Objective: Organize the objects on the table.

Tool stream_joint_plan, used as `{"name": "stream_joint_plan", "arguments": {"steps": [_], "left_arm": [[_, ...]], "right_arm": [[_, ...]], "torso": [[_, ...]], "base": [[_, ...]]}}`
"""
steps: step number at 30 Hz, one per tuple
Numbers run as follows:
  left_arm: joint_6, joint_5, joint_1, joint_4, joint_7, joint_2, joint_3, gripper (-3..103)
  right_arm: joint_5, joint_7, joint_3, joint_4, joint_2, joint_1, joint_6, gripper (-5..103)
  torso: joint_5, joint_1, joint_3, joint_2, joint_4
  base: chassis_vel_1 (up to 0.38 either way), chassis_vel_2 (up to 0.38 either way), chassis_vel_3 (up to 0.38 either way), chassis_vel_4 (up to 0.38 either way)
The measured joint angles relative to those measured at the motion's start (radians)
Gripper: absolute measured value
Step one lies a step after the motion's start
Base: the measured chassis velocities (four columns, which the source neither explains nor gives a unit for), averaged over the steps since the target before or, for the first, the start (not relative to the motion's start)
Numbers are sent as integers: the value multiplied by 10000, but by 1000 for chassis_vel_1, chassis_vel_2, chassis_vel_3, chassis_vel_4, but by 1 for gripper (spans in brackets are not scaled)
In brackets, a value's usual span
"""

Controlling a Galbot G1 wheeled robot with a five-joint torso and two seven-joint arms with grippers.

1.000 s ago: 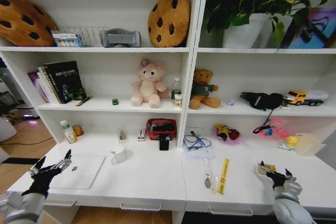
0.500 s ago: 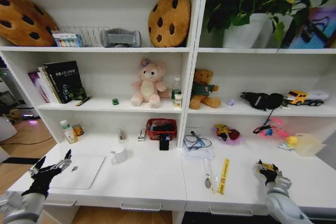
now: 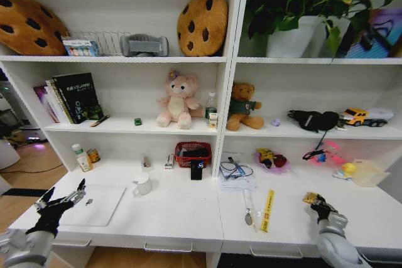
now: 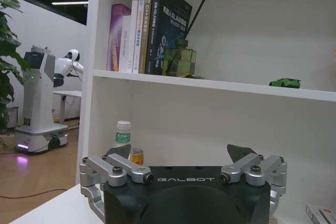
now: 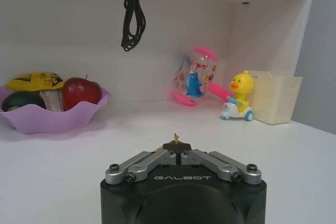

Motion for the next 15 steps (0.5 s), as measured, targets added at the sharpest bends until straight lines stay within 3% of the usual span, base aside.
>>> {"name": "stream_joint_plan", "arguments": {"steps": [4,7,15], "left_arm": [[0,0,0,0,0,0,0,100],[0,0,0,0,0,0,0,100],[1,0,0,0,0,0,0,100]], "right_arm": [[-87,-225,101,378,-22,-17,86,0],[-582,-836,-77,645,-131,393,369,0],[-900,-1043,-1109,-128,79,2984,-128,0]], "torso": [[-1,0,0,0,0],[-3,-1,0,1,-2],[0,1,1,-1,6]], "base": [[0,0,0,0],[0,0,0,0],[0,0,0,0]]}}
